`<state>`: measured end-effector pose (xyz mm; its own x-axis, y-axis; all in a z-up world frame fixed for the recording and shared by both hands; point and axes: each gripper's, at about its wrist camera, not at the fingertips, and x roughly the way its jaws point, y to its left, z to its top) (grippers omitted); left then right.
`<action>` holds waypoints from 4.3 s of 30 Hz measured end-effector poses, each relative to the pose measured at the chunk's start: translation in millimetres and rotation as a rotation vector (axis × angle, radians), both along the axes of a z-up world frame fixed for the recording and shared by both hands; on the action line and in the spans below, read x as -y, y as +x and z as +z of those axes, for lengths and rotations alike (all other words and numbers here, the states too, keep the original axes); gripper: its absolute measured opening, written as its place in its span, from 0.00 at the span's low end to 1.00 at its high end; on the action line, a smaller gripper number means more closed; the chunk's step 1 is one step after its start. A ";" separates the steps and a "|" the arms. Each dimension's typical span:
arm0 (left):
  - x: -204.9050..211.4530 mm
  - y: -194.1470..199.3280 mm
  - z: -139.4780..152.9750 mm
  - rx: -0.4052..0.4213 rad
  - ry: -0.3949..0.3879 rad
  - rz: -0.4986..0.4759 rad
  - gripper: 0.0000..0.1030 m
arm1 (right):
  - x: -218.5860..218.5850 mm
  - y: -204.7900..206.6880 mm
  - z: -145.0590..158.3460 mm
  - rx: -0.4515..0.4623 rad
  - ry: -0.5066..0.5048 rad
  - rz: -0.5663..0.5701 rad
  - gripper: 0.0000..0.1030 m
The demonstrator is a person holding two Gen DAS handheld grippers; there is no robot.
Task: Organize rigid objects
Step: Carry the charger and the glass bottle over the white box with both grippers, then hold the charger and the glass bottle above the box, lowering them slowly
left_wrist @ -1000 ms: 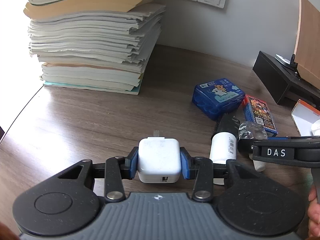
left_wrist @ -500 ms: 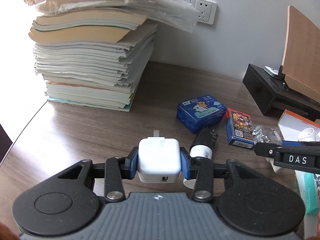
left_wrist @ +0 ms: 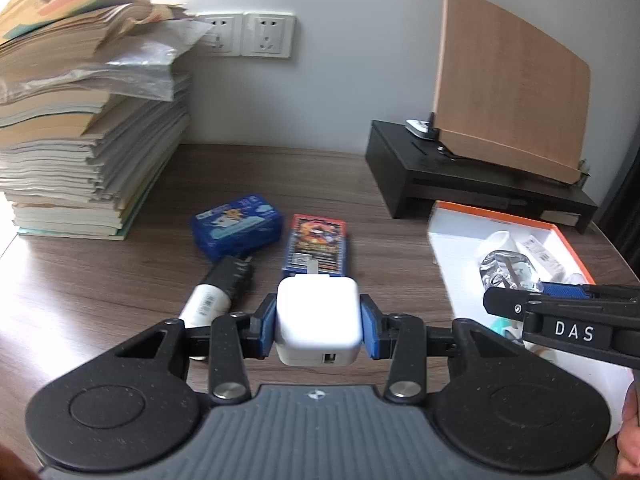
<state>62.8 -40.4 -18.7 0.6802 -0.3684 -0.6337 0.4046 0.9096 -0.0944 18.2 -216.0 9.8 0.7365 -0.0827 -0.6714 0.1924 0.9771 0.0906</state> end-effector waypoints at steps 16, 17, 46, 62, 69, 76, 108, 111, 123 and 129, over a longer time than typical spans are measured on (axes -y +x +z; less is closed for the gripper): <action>113.8 -49.7 3.9 0.003 -0.035 -0.223 0.41 | 114.8 -88.8 21.8 0.056 -0.017 -0.234 0.54; 116.2 -52.2 3.7 0.003 -0.033 -0.227 0.41 | 118.6 -93.5 21.7 0.054 -0.018 -0.241 0.54; 140.7 -99.7 -7.2 -0.049 0.018 -0.167 0.41 | 130.1 -128.6 7.7 0.006 0.008 -0.146 0.54; 151.5 -103.4 -11.1 -0.058 0.016 -0.176 0.41 | 137.6 -131.3 3.3 0.002 0.015 -0.143 0.54; 153.6 -101.1 -11.9 -0.057 0.018 -0.172 0.41 | 138.7 -129.3 1.0 -0.001 0.017 -0.143 0.54; 154.2 -95.0 -12.5 -0.056 0.019 -0.163 0.41 | 138.3 -121.2 -1.6 -0.006 0.021 -0.136 0.54; 161.9 -95.2 -22.4 -0.090 0.030 -0.202 0.41 | 141.7 -118.2 -8.1 -0.034 0.029 -0.151 0.54; 161.8 -96.9 -23.8 -0.093 0.031 -0.205 0.41 | 141.7 -119.8 -7.6 -0.034 0.027 -0.151 0.54; 160.7 -103.8 -23.2 -0.099 0.031 -0.209 0.41 | 140.4 -129.5 -7.1 -0.037 0.021 -0.146 0.54; 159.9 -106.4 -23.0 -0.095 0.030 -0.203 0.41 | 139.1 -130.4 -6.0 -0.037 0.017 -0.140 0.54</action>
